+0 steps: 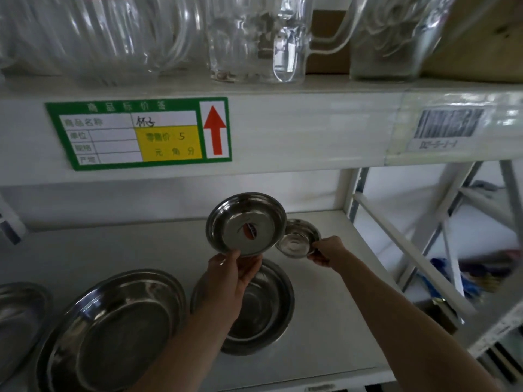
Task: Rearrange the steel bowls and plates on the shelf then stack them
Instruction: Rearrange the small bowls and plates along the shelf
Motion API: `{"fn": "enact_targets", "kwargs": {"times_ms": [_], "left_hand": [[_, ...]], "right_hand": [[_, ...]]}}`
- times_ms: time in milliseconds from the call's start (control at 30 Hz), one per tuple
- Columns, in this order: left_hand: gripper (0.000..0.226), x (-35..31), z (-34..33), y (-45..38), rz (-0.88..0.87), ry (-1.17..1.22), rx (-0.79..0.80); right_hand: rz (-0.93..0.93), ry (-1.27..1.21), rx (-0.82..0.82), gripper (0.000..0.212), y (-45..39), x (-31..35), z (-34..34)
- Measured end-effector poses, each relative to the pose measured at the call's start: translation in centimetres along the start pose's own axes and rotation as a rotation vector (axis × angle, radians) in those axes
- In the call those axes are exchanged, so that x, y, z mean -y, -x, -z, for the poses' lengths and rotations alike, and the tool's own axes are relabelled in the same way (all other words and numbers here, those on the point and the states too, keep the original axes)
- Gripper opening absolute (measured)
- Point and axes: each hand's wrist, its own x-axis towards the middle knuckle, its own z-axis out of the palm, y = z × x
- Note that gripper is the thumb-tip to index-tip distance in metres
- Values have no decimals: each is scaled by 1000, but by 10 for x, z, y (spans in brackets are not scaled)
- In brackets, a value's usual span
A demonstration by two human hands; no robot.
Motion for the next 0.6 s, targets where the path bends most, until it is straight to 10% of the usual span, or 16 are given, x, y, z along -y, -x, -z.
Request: {"fn": "enact_targets", "kwargs": {"times_ms": [600], "left_hand": [[24,110,-59,12,252,-22,38]], "right_hand": [[-147,-187,-237,7,42,-89,103]]}}
